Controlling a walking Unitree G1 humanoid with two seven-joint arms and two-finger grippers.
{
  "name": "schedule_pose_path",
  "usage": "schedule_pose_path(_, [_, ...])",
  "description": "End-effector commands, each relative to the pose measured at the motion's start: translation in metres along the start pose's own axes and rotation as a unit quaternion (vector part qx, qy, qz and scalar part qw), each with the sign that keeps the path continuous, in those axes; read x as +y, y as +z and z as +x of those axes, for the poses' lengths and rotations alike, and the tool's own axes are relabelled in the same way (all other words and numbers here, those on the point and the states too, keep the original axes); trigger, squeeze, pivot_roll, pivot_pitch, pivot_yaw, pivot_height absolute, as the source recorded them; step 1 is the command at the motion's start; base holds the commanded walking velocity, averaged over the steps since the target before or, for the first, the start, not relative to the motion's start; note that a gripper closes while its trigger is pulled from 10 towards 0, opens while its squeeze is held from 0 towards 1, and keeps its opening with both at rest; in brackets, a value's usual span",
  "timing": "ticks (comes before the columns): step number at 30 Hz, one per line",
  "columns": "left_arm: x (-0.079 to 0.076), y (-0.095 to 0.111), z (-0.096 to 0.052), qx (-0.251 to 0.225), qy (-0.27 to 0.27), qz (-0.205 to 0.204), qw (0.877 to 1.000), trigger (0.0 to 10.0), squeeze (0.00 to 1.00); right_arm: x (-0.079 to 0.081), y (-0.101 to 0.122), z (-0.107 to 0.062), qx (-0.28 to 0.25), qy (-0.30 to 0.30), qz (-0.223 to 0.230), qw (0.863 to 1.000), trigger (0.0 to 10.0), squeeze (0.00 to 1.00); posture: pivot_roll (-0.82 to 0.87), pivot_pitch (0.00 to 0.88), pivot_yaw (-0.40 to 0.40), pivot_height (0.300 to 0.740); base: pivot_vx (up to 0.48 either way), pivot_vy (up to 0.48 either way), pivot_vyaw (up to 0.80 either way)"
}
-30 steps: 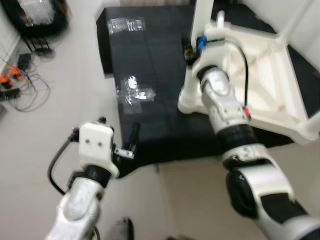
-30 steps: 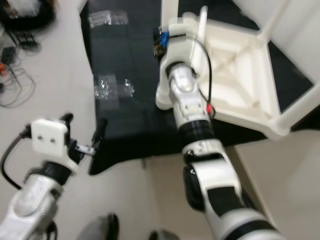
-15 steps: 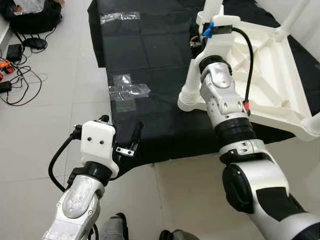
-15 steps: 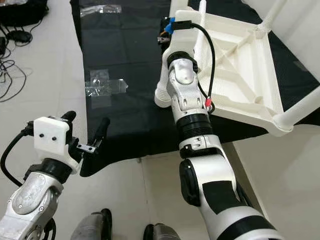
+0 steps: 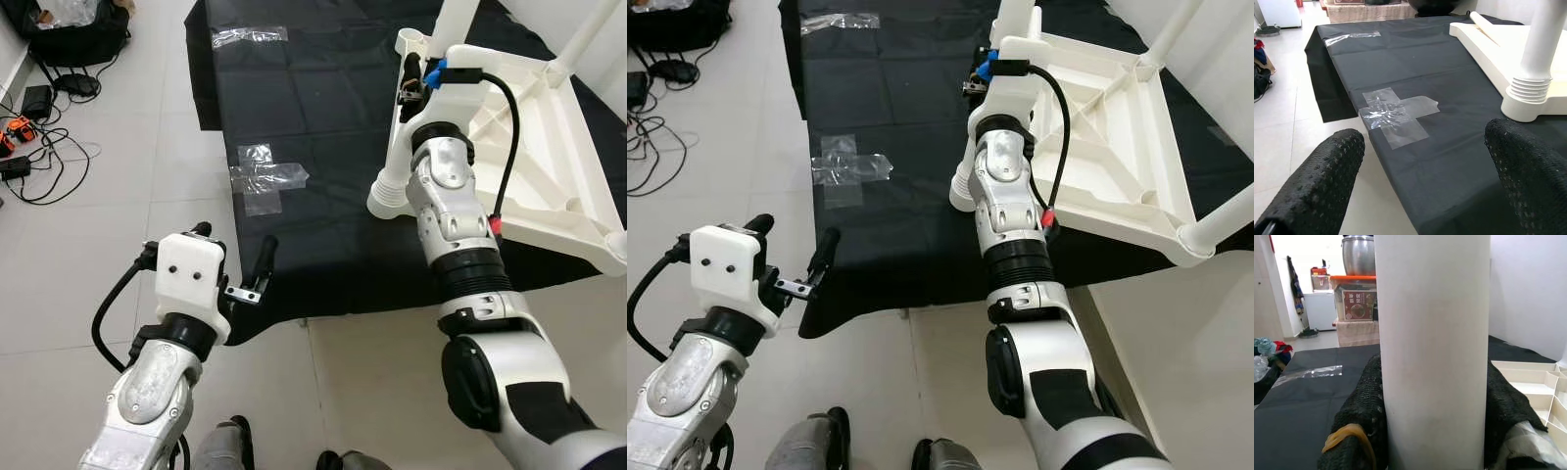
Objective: Building children table
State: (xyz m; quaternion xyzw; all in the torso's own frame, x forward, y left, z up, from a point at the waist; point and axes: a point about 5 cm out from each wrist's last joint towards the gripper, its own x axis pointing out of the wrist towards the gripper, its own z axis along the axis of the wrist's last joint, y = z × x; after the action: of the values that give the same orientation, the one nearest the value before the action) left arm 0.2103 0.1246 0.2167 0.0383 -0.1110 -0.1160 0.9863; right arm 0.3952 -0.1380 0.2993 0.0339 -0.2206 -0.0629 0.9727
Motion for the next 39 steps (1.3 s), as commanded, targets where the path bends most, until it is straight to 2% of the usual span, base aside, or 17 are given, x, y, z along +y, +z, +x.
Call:
schedule_pose_path(1, [-0.002,-0.003,0.000,0.009,-0.010,-0.001,1.000,10.0,0.00,-0.026,-0.034,-0.012,0.069,-0.058,-0.016,0.996,0.0,0.00,0.07,0.212,-0.096,0.740,0.000,0.000,0.00])
schedule_pose_path(2, [-0.002,-0.003,0.000,0.009,-0.010,-0.001,1.000,10.0,0.00,-0.026,-0.034,-0.012,0.069,-0.058,-0.016,0.996,0.0,0.00,0.07,0.212,-0.096,0.740,0.000,0.000,0.00])
schedule_pose_path(5, [-0.002,-0.002,0.002,0.006,-0.013,0.000,1.000,10.0,0.00,-0.040,-0.043,-0.019,0.094,-0.107,-0.024,0.990,0.0,0.00,0.08,0.212,-0.094,0.740,0.000,0.000,0.00])
schedule_pose_path(10, [-0.002,-0.001,0.002,0.006,-0.015,0.001,1.000,10.0,0.00,-0.053,-0.047,-0.022,0.100,-0.145,-0.030,0.984,0.0,0.00,0.08,0.214,-0.089,0.740,0.000,0.000,0.00])
schedule_pose_path(12, [-0.001,-0.001,0.002,0.007,-0.016,0.001,1.000,10.0,0.00,-0.062,-0.044,-0.024,0.081,-0.172,-0.007,0.982,0.0,0.00,0.08,0.216,-0.083,0.740,0.000,0.000,0.00])
schedule_pose_path(15, [-0.001,-0.001,0.002,0.007,-0.018,0.001,1.000,10.0,0.00,-0.066,-0.041,-0.026,0.069,-0.185,0.015,0.980,0.0,0.00,0.08,0.216,-0.082,0.740,0.000,0.000,0.00])
schedule_pose_path(19, [-0.002,0.000,0.004,0.005,-0.022,0.001,1.000,10.0,0.00,-0.068,-0.037,-0.027,0.059,-0.196,0.050,0.978,0.0,0.00,0.09,0.217,-0.076,0.740,0.000,0.000,0.00])
schedule_pose_path(22, [-0.002,0.000,0.004,0.005,-0.022,0.001,1.000,10.0,0.00,-0.068,-0.037,-0.028,0.058,-0.197,0.054,0.977,0.0,0.00,0.09,0.217,-0.076,0.740,0.000,0.000,0.00])
schedule_pose_path(27, [-0.001,0.000,0.004,0.006,-0.023,0.002,1.000,10.0,0.00,-0.061,-0.026,-0.022,0.031,-0.163,0.078,0.983,0.0,0.00,0.08,0.215,-0.077,0.740,0.000,0.000,0.00])
schedule_pose_path(31, [-0.001,0.000,0.004,0.004,-0.021,0.002,1.000,10.0,0.00,-0.041,-0.007,-0.014,-0.018,-0.081,0.051,0.995,0.0,0.00,0.08,0.213,-0.079,0.740,0.000,0.000,0.00])
schedule_pose_path(34, [-0.001,0.000,0.004,0.004,-0.021,0.001,1.000,10.0,0.00,-0.039,-0.005,-0.014,-0.021,-0.073,0.047,0.996,0.0,0.00,0.08,0.213,-0.079,0.740,0.000,0.000,0.00])
schedule_pose_path(39, [-0.001,0.000,0.004,0.004,-0.019,0.001,1.000,10.0,0.00,-0.023,0.001,-0.021,-0.060,-0.014,0.024,0.998,0.0,0.00,0.08,0.210,-0.084,0.740,0.000,0.000,0.00])
